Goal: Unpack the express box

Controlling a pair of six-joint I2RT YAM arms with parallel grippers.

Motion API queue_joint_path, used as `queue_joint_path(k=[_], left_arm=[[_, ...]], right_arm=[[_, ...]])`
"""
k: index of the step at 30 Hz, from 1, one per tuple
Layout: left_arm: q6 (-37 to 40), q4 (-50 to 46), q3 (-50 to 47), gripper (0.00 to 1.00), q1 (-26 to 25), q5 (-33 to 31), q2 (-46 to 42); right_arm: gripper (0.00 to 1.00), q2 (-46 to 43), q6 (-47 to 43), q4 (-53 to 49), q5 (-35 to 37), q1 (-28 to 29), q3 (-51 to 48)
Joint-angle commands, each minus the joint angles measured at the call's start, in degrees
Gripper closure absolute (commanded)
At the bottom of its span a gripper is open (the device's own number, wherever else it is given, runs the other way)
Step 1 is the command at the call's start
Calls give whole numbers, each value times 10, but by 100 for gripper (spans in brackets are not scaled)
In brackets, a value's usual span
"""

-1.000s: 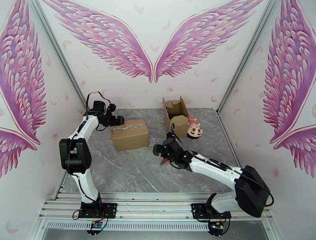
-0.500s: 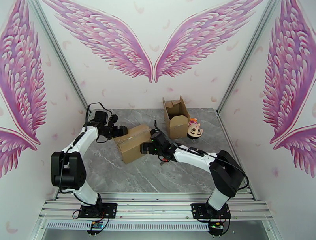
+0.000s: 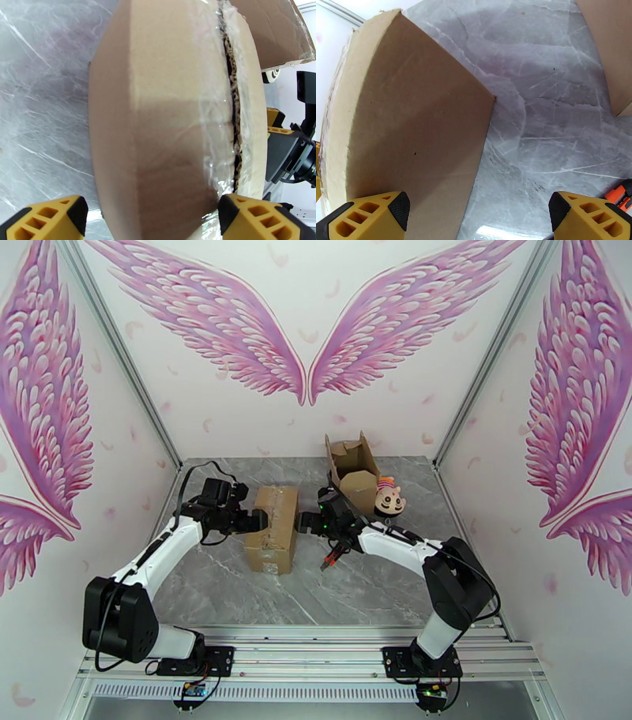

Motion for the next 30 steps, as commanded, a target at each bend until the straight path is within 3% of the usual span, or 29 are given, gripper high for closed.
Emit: queue_joint_path(k=[1, 7, 15, 21, 25, 30], left_arm=[[4, -9, 8, 5, -12, -103, -42], [48, 27, -13, 1, -50, -185, -105], [73, 45, -37, 1, -80, -234, -113], [58, 24, -21, 2, -55, -192, -62], [25, 44, -34, 12, -18, -124, -48], [18, 59, -46, 19, -4, -82, -39]], right_arm=[[1, -53, 5, 4, 15, 0, -19], [2, -105, 7, -23, 32, 2, -19], [5, -63, -48, -104, 56, 48, 101], [9, -60, -122, -136, 120, 113, 129], [14, -62, -164, -149, 109, 146, 130], [19, -55, -215, -136, 119, 192, 117]])
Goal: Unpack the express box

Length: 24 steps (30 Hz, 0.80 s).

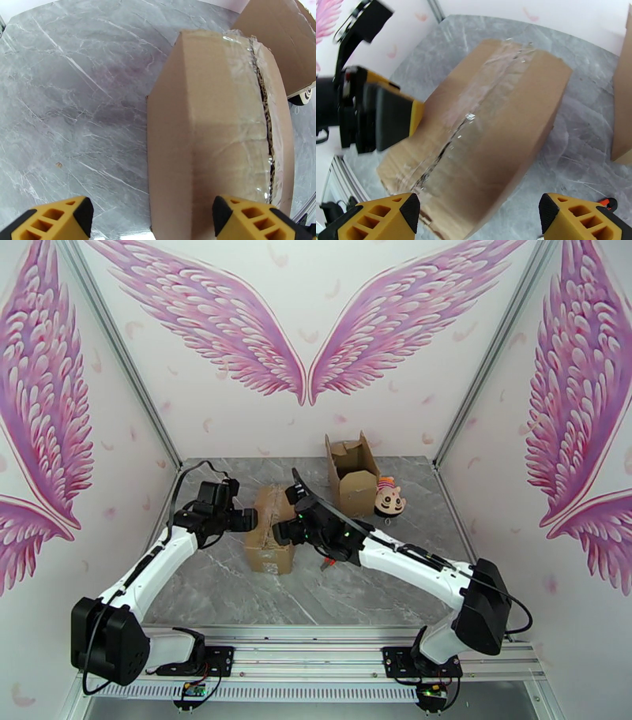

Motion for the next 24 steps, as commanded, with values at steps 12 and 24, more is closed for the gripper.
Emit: queue_joint_path(k=[12, 24], left_arm=[[-2, 18, -28, 23, 5, 58, 7], [4, 8, -23, 26, 5, 56, 5]], right_arm=[[29, 61, -83, -9, 28, 48, 32], [54, 72, -81, 28, 63, 48, 35]])
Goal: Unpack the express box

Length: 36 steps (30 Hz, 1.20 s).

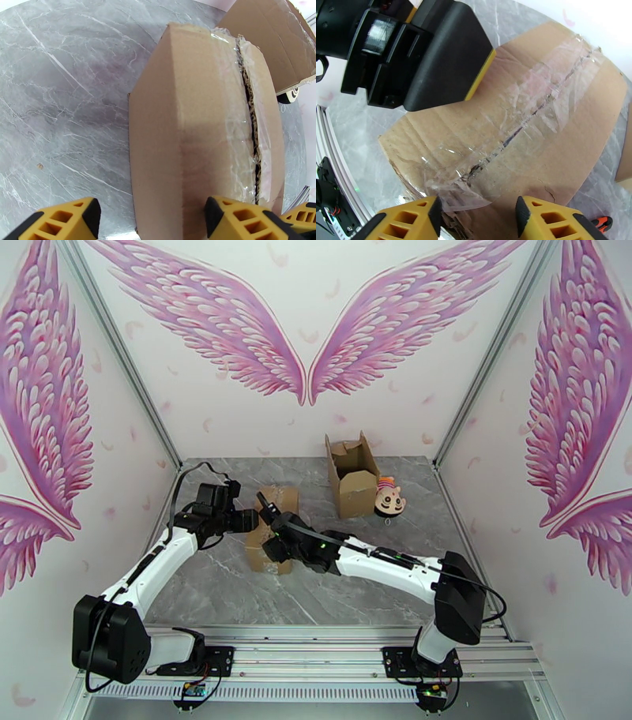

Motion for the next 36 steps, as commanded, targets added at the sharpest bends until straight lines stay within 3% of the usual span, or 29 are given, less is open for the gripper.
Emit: queue_joint_path(k=[1, 8, 14, 17, 21, 24, 27, 32, 36], left_arm=[[11, -17, -7, 26, -1, 10, 3], [10, -26, 1, 27, -1, 3, 6], [5, -29, 7, 27, -2, 4, 7], [4, -33, 9, 28, -4, 5, 6], [2, -38, 11, 28, -5, 4, 2], [-1, -38, 13, 27, -7, 2, -9], [-3, -37, 15, 26, -7, 1, -12], [-4, -36, 14, 26, -8, 3, -6], [-5, -31, 9, 26, -8, 4, -6]], right_arm=[[56, -4, -2, 17, 36, 2, 10], [74, -38, 2, 50, 86, 3, -34], [85, -38, -2, 69, 62, 3, -42], [97, -37, -3, 73, 53, 3, -43], [90, -50, -1, 88, 42, 3, -55], [67, -66, 4, 96, 36, 3, -60], [54, -62, 1, 90, 21, 2, -51], [48, -21, -5, 68, 8, 2, -13], [49, 17, -10, 60, 27, 2, 18]])
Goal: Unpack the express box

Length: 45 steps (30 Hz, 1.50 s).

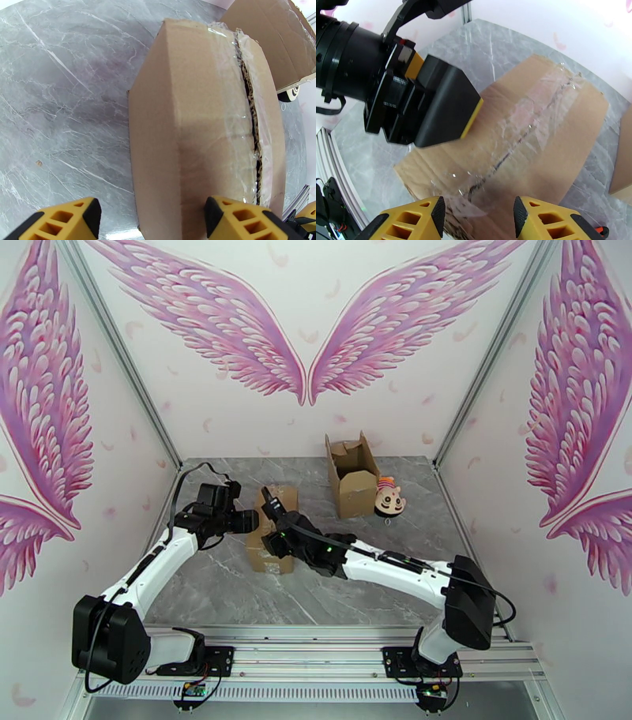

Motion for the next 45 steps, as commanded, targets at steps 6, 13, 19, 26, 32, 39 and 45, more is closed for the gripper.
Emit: queue_joint_path(k=[6, 13, 19, 26, 32, 39, 45], left_arm=[[1, -25, 5, 26, -3, 4, -6], [1, -26, 5, 26, -1, 4, -6], [1, -27, 2, 26, 0, 2, -7], [-2, -31, 1, 26, 3, -6, -10], [-5, -29, 2, 26, 4, -4, -8], [-13, -31, 17, 26, -2, 0, -23], [-15, -44, 54, 14, -34, -19, -34]], right_arm=[[58, 57, -11, -33, 5, 0, 60], [83, 53, -3, -39, 16, -1, 41], [100, 36, -3, -11, 23, -2, 26], [100, -46, 17, 70, 70, -4, -49], [100, -84, 28, 95, 72, -9, -80], [100, -84, 53, 107, 75, -12, -97], [100, -100, 79, 127, 88, -14, -126]])
